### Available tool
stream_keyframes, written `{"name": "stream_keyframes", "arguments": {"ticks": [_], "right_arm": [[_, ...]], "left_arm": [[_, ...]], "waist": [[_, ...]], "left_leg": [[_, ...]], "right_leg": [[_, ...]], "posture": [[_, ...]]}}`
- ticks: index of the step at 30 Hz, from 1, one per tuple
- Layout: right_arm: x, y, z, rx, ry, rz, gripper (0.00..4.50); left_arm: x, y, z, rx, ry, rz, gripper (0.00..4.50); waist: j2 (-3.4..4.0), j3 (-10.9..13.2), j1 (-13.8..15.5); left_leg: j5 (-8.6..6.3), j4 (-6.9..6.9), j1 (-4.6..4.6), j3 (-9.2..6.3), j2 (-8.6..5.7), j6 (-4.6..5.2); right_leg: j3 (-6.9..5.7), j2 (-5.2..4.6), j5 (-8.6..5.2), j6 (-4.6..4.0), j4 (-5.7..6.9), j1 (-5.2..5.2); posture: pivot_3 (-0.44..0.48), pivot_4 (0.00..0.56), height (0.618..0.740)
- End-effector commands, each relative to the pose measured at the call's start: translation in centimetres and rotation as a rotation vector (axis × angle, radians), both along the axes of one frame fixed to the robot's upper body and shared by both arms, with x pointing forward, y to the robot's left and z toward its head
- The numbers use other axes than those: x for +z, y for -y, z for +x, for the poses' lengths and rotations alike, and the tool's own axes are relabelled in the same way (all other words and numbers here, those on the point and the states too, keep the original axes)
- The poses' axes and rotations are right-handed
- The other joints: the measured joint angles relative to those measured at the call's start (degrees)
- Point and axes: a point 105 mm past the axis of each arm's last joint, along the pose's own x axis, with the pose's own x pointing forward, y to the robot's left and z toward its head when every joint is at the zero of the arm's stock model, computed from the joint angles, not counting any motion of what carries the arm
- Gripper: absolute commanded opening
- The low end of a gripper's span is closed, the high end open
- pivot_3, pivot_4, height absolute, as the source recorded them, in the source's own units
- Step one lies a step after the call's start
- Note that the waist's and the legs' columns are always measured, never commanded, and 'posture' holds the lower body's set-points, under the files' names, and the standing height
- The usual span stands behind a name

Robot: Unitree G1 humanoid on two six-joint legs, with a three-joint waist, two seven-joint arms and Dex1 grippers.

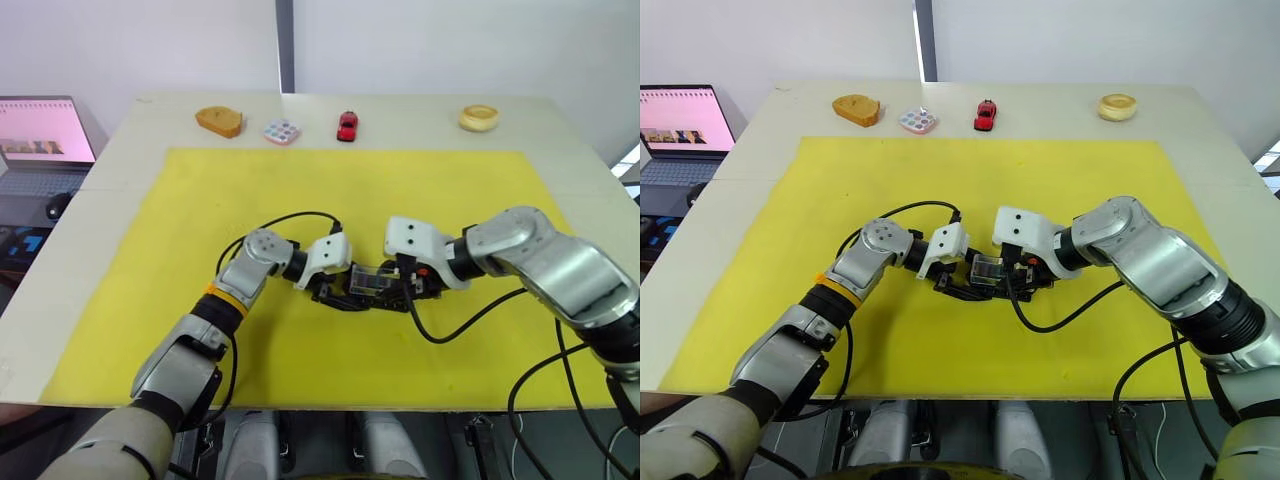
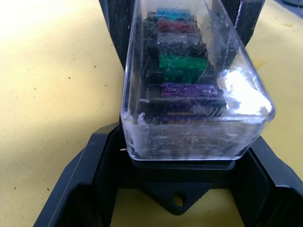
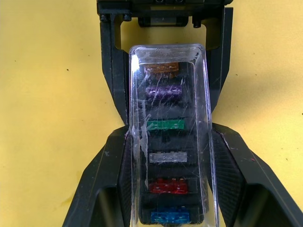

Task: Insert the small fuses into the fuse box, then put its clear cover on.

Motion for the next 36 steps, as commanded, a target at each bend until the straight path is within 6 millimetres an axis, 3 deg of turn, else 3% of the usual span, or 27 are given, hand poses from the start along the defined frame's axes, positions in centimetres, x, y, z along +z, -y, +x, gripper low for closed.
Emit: {"name": "stream_keyframes", "arguments": {"ticks": [1,6,8,21,27,36], "right_arm": [[0.0,0.2,-0.2,-0.002,-0.005,-0.016,1.67],[0.1,0.1,-0.2,-0.005,-0.010,-0.013,1.67],[0.5,0.1,-0.1,-0.006,0.000,-0.001,2.70],[2.8,0.0,0.4,-0.005,0.062,0.046,2.70],[5.0,0.1,-0.7,0.043,0.074,0.085,2.70],[5.4,0.0,-1.2,0.044,0.072,0.126,2.70]], "left_arm": [[-0.3,-0.2,0.0,0.005,-0.005,0.012,2.59],[-0.3,-0.2,0.0,0.005,-0.006,0.011,2.59],[-0.3,-0.2,0.0,0.005,-0.006,0.011,2.59],[-0.3,-0.1,0.0,0.002,-0.006,0.013,2.59],[-0.2,-0.1,0.2,0.011,0.000,0.010,2.59],[-0.2,0.0,0.3,0.012,0.006,0.008,2.59]], "waist": [[0.00,0.0,0.0],[0.00,0.0,0.0],[0.00,0.0,0.1],[0.00,0.0,0.0],[0.00,0.0,0.0],[0.00,0.0,0.0]], "left_leg": [[0.00,0.00,0.00,0.00,0.00,0.00],[0.00,0.01,0.00,0.00,0.00,0.00],[0.00,0.01,0.00,0.00,0.00,0.00],[0.00,0.02,0.00,0.00,0.00,0.00],[0.00,0.02,0.00,0.00,0.00,0.00],[0.00,0.02,0.00,-0.01,0.00,0.00]], "right_leg": [[0.00,0.00,0.00,0.00,0.00,0.00],[-0.01,-0.01,0.00,0.00,0.00,0.01],[-0.01,-0.01,0.00,0.00,0.00,0.01],[-0.02,0.00,0.01,0.01,0.02,0.01],[-0.02,-0.01,0.01,0.02,0.02,0.01],[-0.02,-0.02,0.01,0.02,0.03,0.01]], "posture": [[0.000,0.150,0.740],[0.000,0.150,0.740],[0.000,0.150,0.740],[0.000,0.150,0.740],[0.000,0.150,0.740],[0.000,0.150,0.740]]}}
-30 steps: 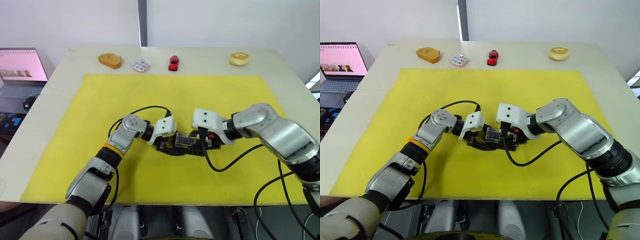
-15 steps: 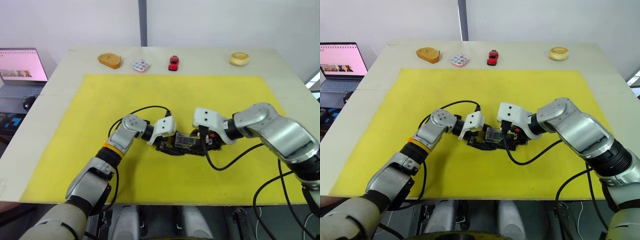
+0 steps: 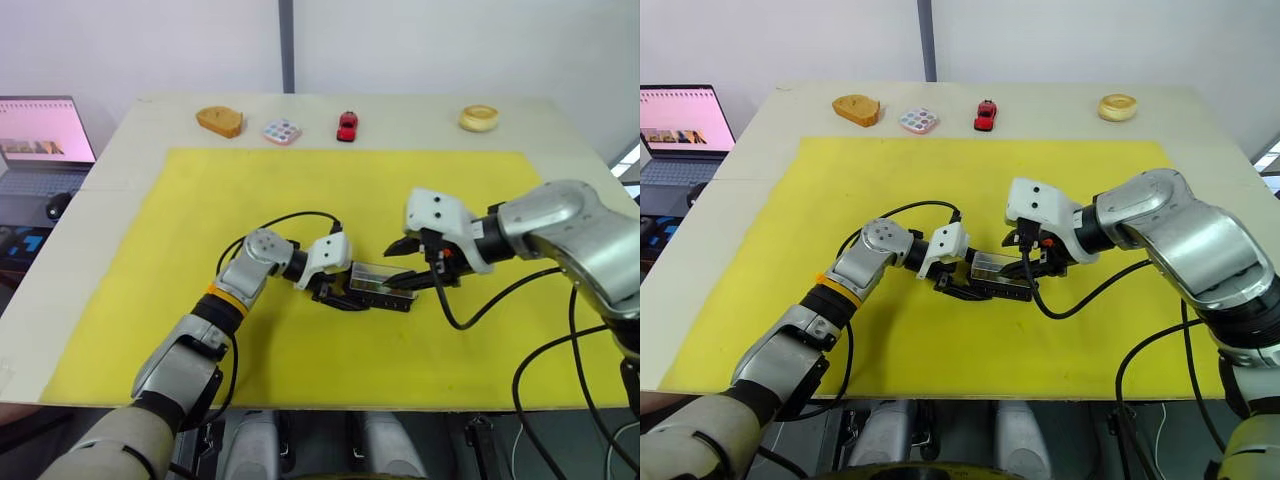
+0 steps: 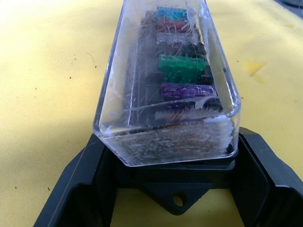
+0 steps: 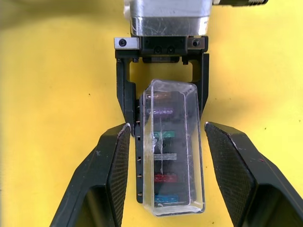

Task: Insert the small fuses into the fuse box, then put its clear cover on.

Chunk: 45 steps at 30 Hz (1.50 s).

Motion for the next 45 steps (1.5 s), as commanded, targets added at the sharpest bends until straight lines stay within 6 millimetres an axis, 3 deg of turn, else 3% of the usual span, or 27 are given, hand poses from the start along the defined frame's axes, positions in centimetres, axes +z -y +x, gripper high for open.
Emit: {"name": "stream_keyframes", "arguments": {"ticks": [1,4,7,10,11,18,22,24,26,28,31,37,41,43,45], "right_arm": [[1.1,-0.3,0.1,-0.003,0.051,0.039,2.70],[1.7,-0.6,0.8,-0.035,0.052,0.117,2.70],[2.0,-0.5,1.0,-0.042,0.056,0.141,1.81],[2.6,-0.2,1.2,-0.047,0.083,0.168,0.29],[2.9,-0.1,1.4,-0.050,0.101,0.182,0.05],[3.1,0.2,1.6,-0.073,0.122,0.266,0.05],[0.6,0.4,1.8,-0.123,0.049,0.272,0.05],[-3.6,0.6,1.7,-0.174,-0.074,0.252,0.05],[-9.7,0.9,-0.3,-0.166,-0.204,0.117,0.05],[-11.3,0.8,-1.7,-0.148,-0.244,0.093,0.05],[-10.8,1.0,-1.2,-0.176,-0.225,0.123,0.05],[-9.2,1.5,0.1,-0.197,-0.144,0.147,0.05],[-5.8,1.3,0.6,-0.183,-0.058,0.241,0.05],[-3.6,1.6,0.6,-0.178,-0.004,0.281,0.00],[-2.4,1.9,0.5,-0.178,0.019,0.293,0.00]], "left_arm": [[-0.2,0.0,0.2,0.006,0.007,0.012,2.59],[-0.2,0.0,0.1,0.002,0.007,0.012,2.59],[-0.2,0.0,0.1,0.000,0.008,0.014,2.59],[-0.3,0.0,0.0,0.000,0.007,0.015,2.59],[-0.3,0.0,0.0,0.000,0.007,0.016,2.59],[-0.5,-0.1,-0.1,0.001,0.007,0.021,2.59],[-0.5,-0.1,-0.1,0.002,0.005,0.023,2.59],[-0.4,-0.1,0.0,0.004,0.007,0.023,2.59],[-0.3,-0.1,0.1,0.010,0.010,0.021,2.59],[-0.4,-0.2,0.1,0.014,0.009,0.021,2.59],[-0.5,-0.4,0.1,0.020,0.008,0.024,2.59],[-0.6,-0.5,0.1,0.028,-0.001,0.026,2.59],[-0.8,-0.7,0.0,0.043,-0.030,0.042,2.59],[-0.7,-0.9,0.2,0.065,-0.040,0.043,3.68],[-0.6,-1.2,0.1,0.067,-0.049,0.046,4.43]], "waist": [[0.00,0.0,0.0],[0.00,0.0,0.0],[0.00,0.0,0.2],[0.00,0.0,0.1],[0.00,0.0,0.1],[0.00,0.0,0.1],[0.00,0.0,0.1],[-0.04,0.0,0.1],[-0.13,-0.1,0.1],[0.16,-0.6,-0.1],[-0.32,-1.0,-0.2],[-0.39,-1.0,-0.1],[-0.39,-1.0,-0.1],[-0.38,-1.0,-0.1],[-0.37,-1.0,-0.1]], "left_leg": [[0.00,0.00,0.00,0.00,0.00,0.00],[0.00,0.01,0.00,0.00,0.00,0.00],[0.00,0.02,0.00,0.01,-0.01,0.00],[0.00,0.02,0.00,0.01,-0.02,0.01],[0.00,0.02,0.00,0.01,-0.01,0.01],[0.00,0.03,0.01,0.01,-0.01,0.01],[0.00,0.03,0.02,0.00,-0.01,0.01],[0.00,0.04,0.02,0.00,-0.01,0.01],[0.00,0.05,0.13,-0.07,0.00,0.01],[-0.01,0.04,0.18,-0.02,-0.03,0.02],[-0.08,-0.14,1.01,-0.06,0.00,0.09],[-0.08,-0.15,1.05,-0.06,0.05,0.08],[-0.08,-0.15,1.02,-0.06,0.04,0.08],[-0.08,-0.15,0.97,-0.05,0.04,0.08],[-0.08,-0.14,0.90,-0.03,0.03,0.08]], "right_leg": [[0.00,0.00,0.00,0.00,0.00,0.00],[0.00,0.00,0.00,0.00,0.00,0.01],[0.00,0.00,0.01,0.01,0.02,0.02],[0.00,-0.01,0.01,0.02,0.01,0.02],[0.00,0.00,0.01,0.02,0.01,0.02],[-0.01,0.01,0.03,0.06,0.01,0.04],[-0.01,0.02,0.04,0.07,0.01,0.07],[-0.01,0.01,0.04,0.08,0.01,0.07],[-0.10,0.07,0.03,0.08,-0.03,0.26],[-0.05,0.05,0.01,0.13,-0.05,0.28],[-0.06,0.06,-0.16,0.28,-0.13,1.06],[-0.06,0.02,-0.25,0.11,-0.13,1.09],[-0.06,0.00,-0.25,0.10,-0.12,1.06],[-0.05,-0.01,-0.25,0.11,-0.11,1.01],[-0.04,-0.03,-0.24,0.12,-0.07,0.91]], "posture": [[0.000,0.150,0.740],[0.000,0.150,0.740],[0.000,0.150,0.740],[0.000,0.150,0.740],[0.000,0.150,0.740],[0.000,0.150,0.740],[0.000,0.150,0.740],[0.000,0.150,0.740],[0.000,0.150,0.740],[0.000,0.150,0.740],[0.000,0.150,0.740],[0.000,0.150,0.740],[0.000,0.150,0.740],[0.000,0.150,0.740],[0.000,0.150,0.740]]}}
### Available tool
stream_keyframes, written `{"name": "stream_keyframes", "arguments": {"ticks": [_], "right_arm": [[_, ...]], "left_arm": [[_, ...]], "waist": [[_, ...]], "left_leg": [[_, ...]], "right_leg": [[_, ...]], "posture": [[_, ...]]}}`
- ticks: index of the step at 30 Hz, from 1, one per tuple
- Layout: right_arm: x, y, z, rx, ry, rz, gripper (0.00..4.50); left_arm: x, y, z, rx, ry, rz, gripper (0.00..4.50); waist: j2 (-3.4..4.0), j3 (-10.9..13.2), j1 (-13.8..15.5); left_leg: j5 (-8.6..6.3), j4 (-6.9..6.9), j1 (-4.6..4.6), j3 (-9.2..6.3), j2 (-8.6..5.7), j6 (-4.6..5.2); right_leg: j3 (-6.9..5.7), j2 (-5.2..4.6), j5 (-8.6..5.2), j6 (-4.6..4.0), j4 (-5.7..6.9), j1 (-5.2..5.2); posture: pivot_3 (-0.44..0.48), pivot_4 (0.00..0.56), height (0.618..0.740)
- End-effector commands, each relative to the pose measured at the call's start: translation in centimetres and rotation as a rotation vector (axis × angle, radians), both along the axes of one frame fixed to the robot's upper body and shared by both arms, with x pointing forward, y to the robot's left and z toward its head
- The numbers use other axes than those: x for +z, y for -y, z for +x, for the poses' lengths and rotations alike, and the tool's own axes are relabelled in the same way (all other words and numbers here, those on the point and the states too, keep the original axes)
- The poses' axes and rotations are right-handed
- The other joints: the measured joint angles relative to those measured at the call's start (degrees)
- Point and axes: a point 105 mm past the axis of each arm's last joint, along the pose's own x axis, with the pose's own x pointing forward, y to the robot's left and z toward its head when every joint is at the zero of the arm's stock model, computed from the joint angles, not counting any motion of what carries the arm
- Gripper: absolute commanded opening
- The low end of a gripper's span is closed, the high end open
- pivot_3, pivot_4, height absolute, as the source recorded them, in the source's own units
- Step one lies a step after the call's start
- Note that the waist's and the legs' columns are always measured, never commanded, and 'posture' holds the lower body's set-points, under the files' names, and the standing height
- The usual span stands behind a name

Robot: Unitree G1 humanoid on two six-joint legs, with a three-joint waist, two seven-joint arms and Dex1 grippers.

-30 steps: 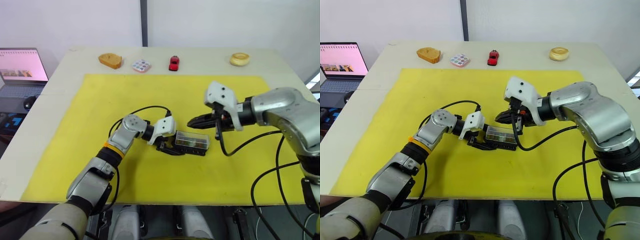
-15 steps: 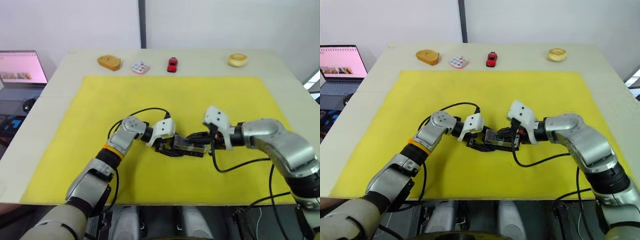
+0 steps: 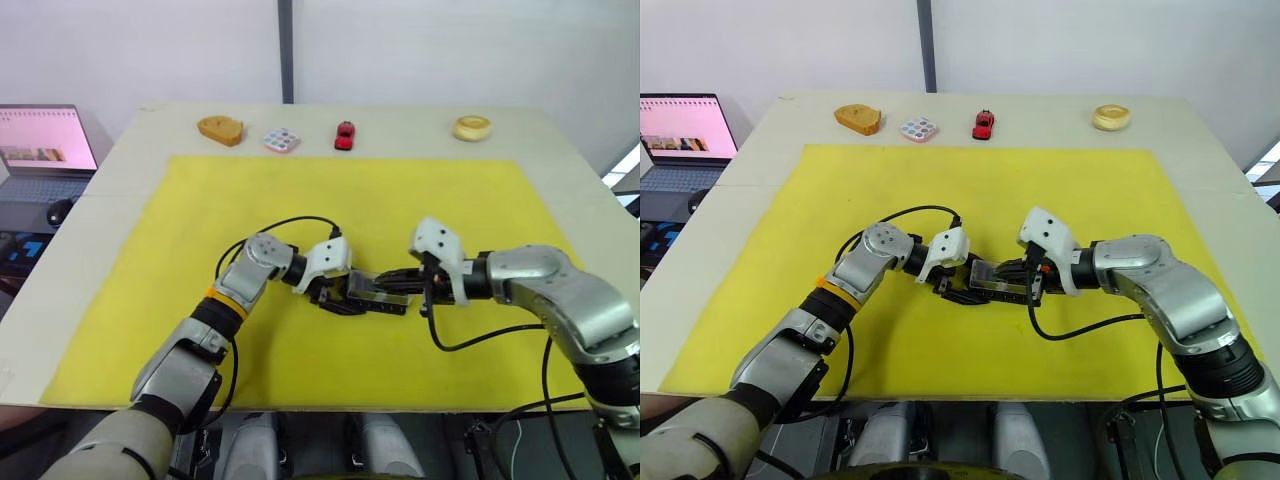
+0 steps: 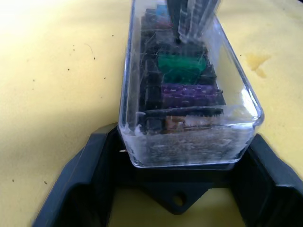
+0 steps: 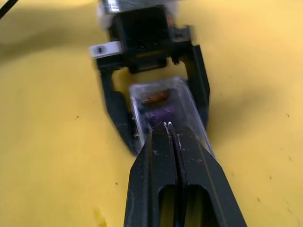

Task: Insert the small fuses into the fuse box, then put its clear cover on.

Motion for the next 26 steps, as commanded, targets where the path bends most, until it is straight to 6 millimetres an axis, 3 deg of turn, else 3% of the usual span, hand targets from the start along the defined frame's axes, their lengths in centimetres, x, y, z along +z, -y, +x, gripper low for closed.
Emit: {"name": "stream_keyframes", "arguments": {"ticks": [1,3,10,15,20,26], "right_arm": [[3.2,0.9,-0.3,-0.009,0.080,0.024,0.43],[4.1,1.5,-0.5,-0.016,0.098,0.017,0.83],[5.7,5.0,-2.1,-0.027,0.121,-0.125,4.37],[6.4,8.0,-3.8,-0.034,0.088,-0.240,4.45],[6.9,10.7,-5.2,-0.075,0.051,-0.310,4.45],[7.6,12.8,-6.2,-0.133,0.042,-0.350,4.45]], "left_arm": [[0.1,-1.1,0.0,0.023,-0.015,0.006,4.50],[0.3,-1.9,-0.2,0.027,-0.015,0.016,4.50],[3.4,-7.3,-0.4,0.123,-0.009,0.008,4.50],[7.8,-11.5,-1.2,0.223,-0.036,-0.043,4.50],[10.7,-14.5,-2.8,0.289,-0.028,-0.036,4.50],[10.6,-16.8,-4.8,0.328,-0.036,0.048,4.50]], "waist": [[0.01,0.0,0.0],[0.02,0.0,0.0],[0.09,0.1,-0.3],[0.09,0.1,0.0],[0.09,0.1,0.0],[0.09,0.1,0.0]], "left_leg": [[0.00,0.00,-0.01,0.01,0.00,0.00],[0.00,-0.01,-0.02,0.02,0.00,0.00],[0.03,-0.21,0.01,0.04,0.04,-0.05],[0.04,-0.23,-0.03,0.06,0.03,-0.07],[0.04,-0.22,0.00,0.08,-0.02,-0.07],[0.05,-0.24,0.04,0.10,-0.03,-0.09]], "right_leg": [[0.01,0.00,0.00,0.00,0.00,-0.02],[0.02,-0.02,0.00,0.00,0.00,-0.04],[0.07,-0.07,-0.02,-0.03,0.00,-0.16],[0.06,-0.11,-0.02,-0.03,0.00,-0.21],[0.05,-0.18,-0.03,-0.03,-0.05,-0.13],[0.04,-0.11,-0.04,-0.02,-0.05,-0.13]], "posture": [[0.000,0.150,0.740],[0.000,0.150,0.740],[0.000,0.150,0.740],[0.000,0.150,0.740],[0.000,0.150,0.740],[0.000,0.150,0.740]]}}
